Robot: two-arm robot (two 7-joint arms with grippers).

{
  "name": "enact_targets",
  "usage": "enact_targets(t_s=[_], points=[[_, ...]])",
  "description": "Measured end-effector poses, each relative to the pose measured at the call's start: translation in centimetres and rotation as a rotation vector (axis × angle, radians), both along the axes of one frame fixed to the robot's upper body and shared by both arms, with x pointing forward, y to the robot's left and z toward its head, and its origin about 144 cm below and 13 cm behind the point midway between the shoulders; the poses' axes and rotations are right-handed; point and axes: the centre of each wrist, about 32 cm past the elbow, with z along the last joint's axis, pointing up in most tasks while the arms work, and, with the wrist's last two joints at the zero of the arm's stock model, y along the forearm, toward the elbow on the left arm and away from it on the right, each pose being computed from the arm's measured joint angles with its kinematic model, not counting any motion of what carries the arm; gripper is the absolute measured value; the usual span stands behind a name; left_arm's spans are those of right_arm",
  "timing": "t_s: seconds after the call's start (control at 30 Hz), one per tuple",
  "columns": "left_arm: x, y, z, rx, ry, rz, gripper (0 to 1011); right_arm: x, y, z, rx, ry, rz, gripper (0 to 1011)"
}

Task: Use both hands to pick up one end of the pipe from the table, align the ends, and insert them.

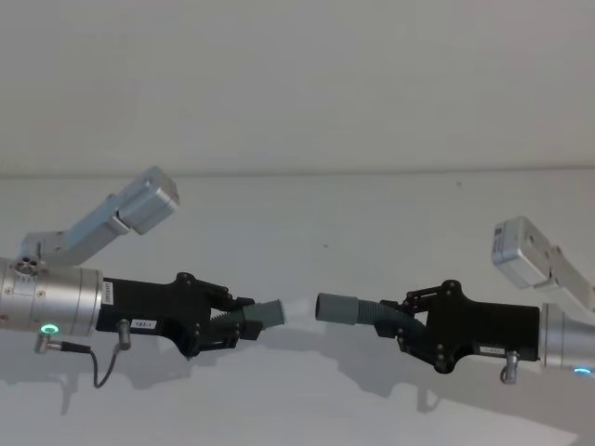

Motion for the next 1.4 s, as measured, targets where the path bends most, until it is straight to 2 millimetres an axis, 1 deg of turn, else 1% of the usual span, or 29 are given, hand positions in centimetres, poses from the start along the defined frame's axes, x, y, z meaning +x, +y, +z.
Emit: enact_targets(t_s=[1.4], points=[[0.15,-0.12,-0.11,0.002,0.012,-0.012,329,0.24,0.3,0.1,-0.005,-0.002,0.011,204]])
